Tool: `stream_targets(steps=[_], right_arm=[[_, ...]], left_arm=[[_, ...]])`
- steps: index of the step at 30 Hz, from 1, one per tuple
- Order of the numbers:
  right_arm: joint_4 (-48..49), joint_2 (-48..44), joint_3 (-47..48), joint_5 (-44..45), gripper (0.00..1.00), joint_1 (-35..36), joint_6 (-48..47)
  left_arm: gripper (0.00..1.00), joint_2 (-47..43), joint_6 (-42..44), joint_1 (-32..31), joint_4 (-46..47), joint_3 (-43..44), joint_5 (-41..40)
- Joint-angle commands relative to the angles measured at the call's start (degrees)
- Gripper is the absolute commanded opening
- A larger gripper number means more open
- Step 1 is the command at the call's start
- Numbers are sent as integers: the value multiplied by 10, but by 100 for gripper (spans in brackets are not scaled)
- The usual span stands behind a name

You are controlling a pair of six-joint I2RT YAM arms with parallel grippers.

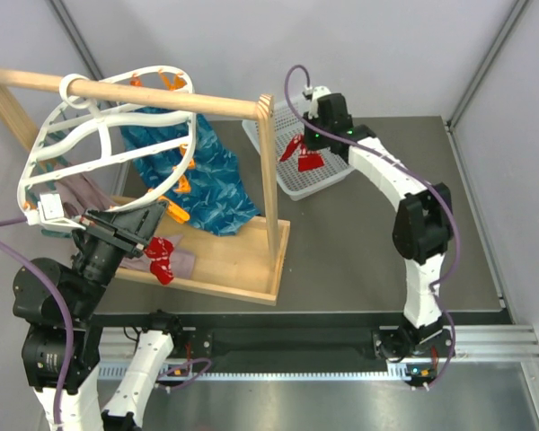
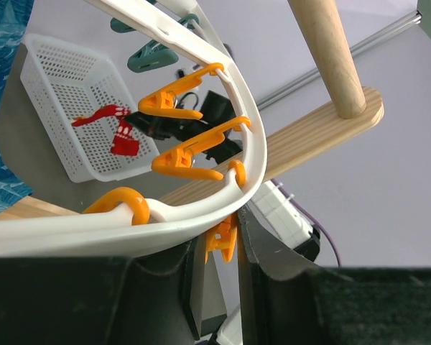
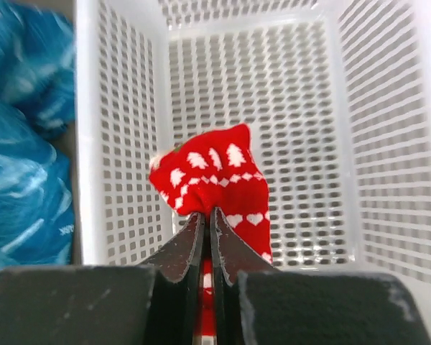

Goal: Clip the socks to the hanger
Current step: Pick up the sock from the bin.

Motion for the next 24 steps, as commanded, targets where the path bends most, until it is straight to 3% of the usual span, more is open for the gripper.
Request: stream_targets(steps=[1,5,8,9,10,11,14,19,24], right_arm=[[56,-54,-34,-13,0,-21,-13],[32,-34,-34,-4,3,-23,-20],[10,-14,-39,4,20,-22,-25],[9,-10,-42,12,36,-23,-24],[10,-8,-45,13,46,-22,-27],[11,-4,-46,14,67,-22,-28],[27,4,-44,0,86,-22,-35],[21,65,43,6,88,-21,-36],[33,141,104,14,75,-20,-24]], left_arm=[[0,14,7,2,-3,2,13],[0,14,7,1,-3,3,13],[0,14,9,1,-3,1,12],[0,15,8,1,-3,1,13],[0,16,9,1,-3,1,13],[0,15,9,1,-3,0,13],[0,17,9,0,-3,-2,13],[0,15,9,1,-3,-1,9],[0,10,6,1,-3,-9,13]])
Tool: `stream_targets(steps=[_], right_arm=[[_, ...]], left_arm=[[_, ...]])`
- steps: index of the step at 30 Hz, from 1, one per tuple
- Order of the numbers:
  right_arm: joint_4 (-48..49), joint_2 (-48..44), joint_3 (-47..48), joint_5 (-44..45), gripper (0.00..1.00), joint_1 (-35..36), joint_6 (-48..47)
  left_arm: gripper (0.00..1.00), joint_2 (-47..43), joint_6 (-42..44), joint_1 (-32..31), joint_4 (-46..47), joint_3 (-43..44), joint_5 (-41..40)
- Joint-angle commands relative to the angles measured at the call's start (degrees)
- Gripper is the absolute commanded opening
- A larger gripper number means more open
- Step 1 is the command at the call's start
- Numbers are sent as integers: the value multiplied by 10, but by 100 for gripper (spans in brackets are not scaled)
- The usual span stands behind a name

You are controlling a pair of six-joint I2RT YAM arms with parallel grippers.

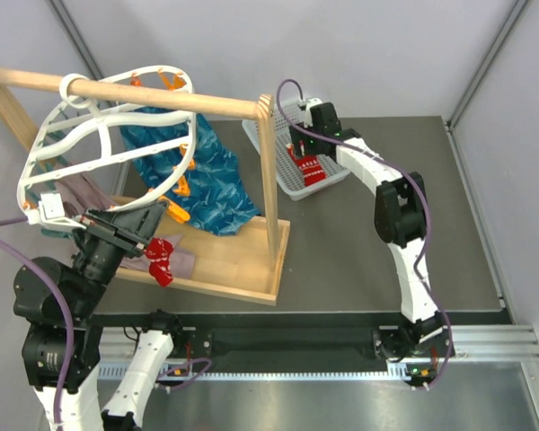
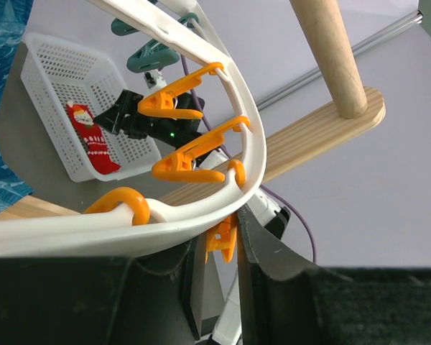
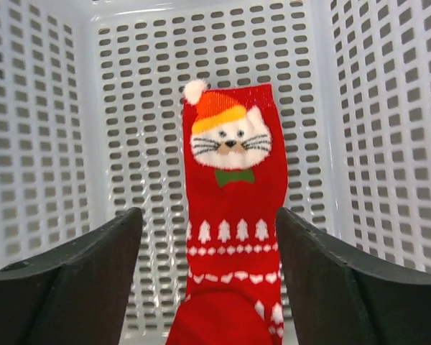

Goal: Clip the socks to the hanger
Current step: Pick up the sock from the bin.

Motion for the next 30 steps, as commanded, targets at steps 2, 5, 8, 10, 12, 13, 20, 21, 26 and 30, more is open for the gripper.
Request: stream_targets(steps=[2,5,8,10,12,13,20,21,26,30], right_arm=[[39,55,45,7,69,3,10],[58,78,61,36,65,6,15],[39,132,112,54,62,13,11],[-2,158,168,76,62,18,6],[-41,196,228,95,58,20,3],[-55,201,235,99,55,20,3],[-24,168,185,100,21,18,-8],[-19,163,174,97,20,16,-9],[-2,114,151,66,0,9,-15],[65,29,52,57,0,9,-21]], left_arm=[[0,7,7,1,-4,-11,14],[0,3,4,1,-3,-17,16],[0,1,7,1,-3,-17,16],[0,1,9,1,-4,-18,16],[0,0,13,1,-3,-18,19],[0,0,13,0,-3,-18,19],[0,2,13,-2,2,-27,21],[0,2,13,-2,2,-29,21],[0,2,10,-3,2,-32,23],[0,5,10,-3,4,-31,22]])
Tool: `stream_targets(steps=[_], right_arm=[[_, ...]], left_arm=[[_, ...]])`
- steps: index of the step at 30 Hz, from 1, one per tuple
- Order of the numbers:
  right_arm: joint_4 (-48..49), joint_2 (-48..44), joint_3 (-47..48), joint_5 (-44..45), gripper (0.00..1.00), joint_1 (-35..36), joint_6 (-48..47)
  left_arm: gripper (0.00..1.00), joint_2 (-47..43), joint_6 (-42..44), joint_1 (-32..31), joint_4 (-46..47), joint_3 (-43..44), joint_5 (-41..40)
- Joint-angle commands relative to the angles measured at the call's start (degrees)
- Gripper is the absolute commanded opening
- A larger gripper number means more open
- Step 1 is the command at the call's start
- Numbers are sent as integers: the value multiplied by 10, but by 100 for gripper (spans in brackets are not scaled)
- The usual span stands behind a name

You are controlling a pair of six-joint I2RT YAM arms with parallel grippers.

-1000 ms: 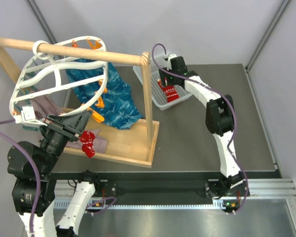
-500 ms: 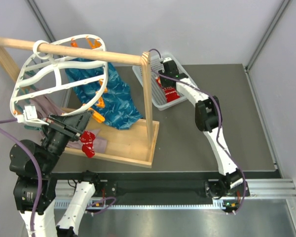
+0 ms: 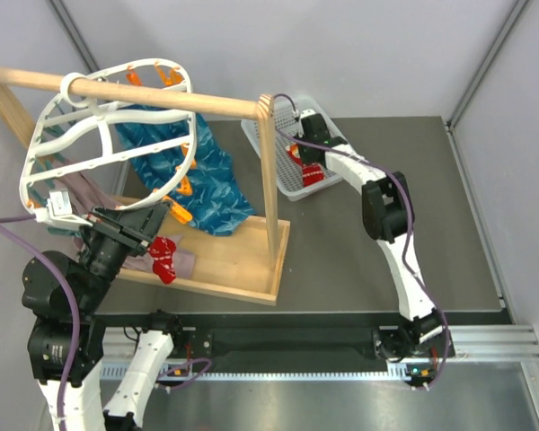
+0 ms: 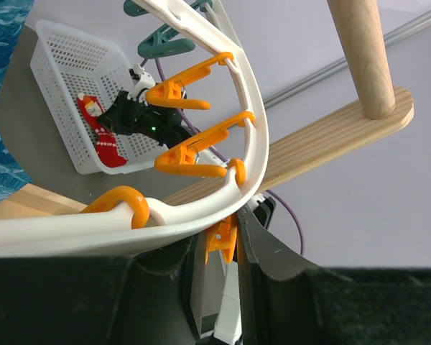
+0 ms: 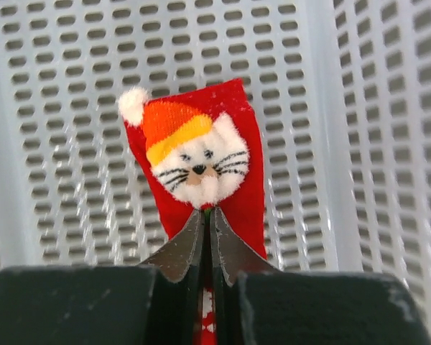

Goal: Clip the socks to the hanger
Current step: Pick up the sock from the bin.

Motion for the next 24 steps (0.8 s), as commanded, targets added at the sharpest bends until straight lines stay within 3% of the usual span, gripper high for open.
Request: stream_targets(steps=[1,10,19,24], right_arm=[[69,-122,-65,-15,0,-2,-8],[167,-343,-282,-16,0,-1,33],[164,-538,-451,-47,0,-1,69],[138,-712,-613,-77,0,20,107]], left_arm=[[0,6,8,-2,3,-4,21],[0,4,8,-2,3,-1,22],[0,1,6,-1,3,1,20],[0,1,6,-1,3,2,17]])
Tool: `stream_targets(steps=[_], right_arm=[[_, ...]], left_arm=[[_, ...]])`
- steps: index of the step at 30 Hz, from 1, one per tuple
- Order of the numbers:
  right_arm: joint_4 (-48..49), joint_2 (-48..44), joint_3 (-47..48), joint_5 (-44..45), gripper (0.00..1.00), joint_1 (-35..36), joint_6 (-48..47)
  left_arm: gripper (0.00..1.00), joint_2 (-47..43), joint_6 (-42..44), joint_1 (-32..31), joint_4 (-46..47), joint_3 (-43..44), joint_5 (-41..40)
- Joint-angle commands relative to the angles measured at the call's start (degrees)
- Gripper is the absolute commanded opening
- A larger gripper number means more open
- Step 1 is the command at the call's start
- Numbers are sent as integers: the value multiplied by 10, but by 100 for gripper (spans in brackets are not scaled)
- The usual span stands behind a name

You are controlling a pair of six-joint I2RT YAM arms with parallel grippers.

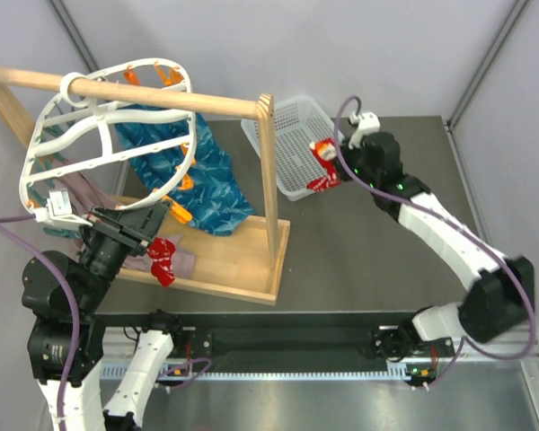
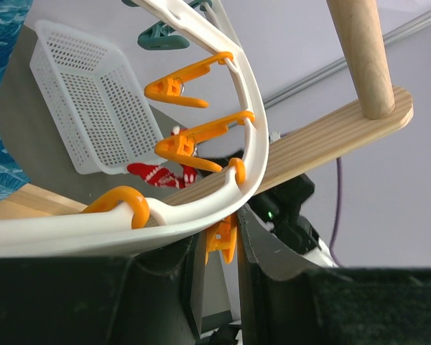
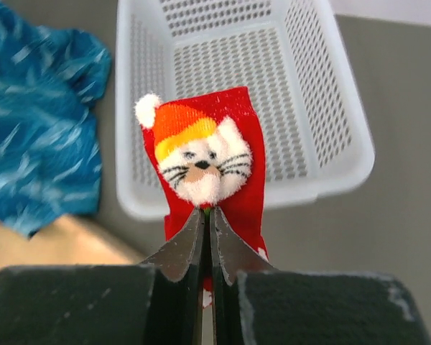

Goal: Clip the socks to the hanger
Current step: Pick up the sock from the bin, then clamp the sock onto the hanger.

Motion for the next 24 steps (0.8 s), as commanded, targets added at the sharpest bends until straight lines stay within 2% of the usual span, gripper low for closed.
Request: stream_targets(steps=[1,2,5,10,13,16,20,24], right_arm=[[-3,-157,-90,-41,0,22,37],[-6,-187,-139,-55,0,31,39],[-50,-288,-198,-73,0,77,38],[-90,-420,-242,-134,0,211,52],[-87,-447,-243,-154,0,294,87],[-50,-432,-234,-157,0,381,113],[-9,-367,-193,-86,0,509,97],[15,-284,-130,-34,0,547,77]], left_arm=[[0,3,7,-1,3,2,18],[0,3,7,-1,3,2,17],[0,3,8,-2,3,1,19],[0,0,7,-2,3,0,22],[0,-2,4,-2,3,-1,23],[0,-4,2,-2,3,-2,25],[0,-7,1,-2,3,-5,27],[0,-10,0,-2,3,-8,28]])
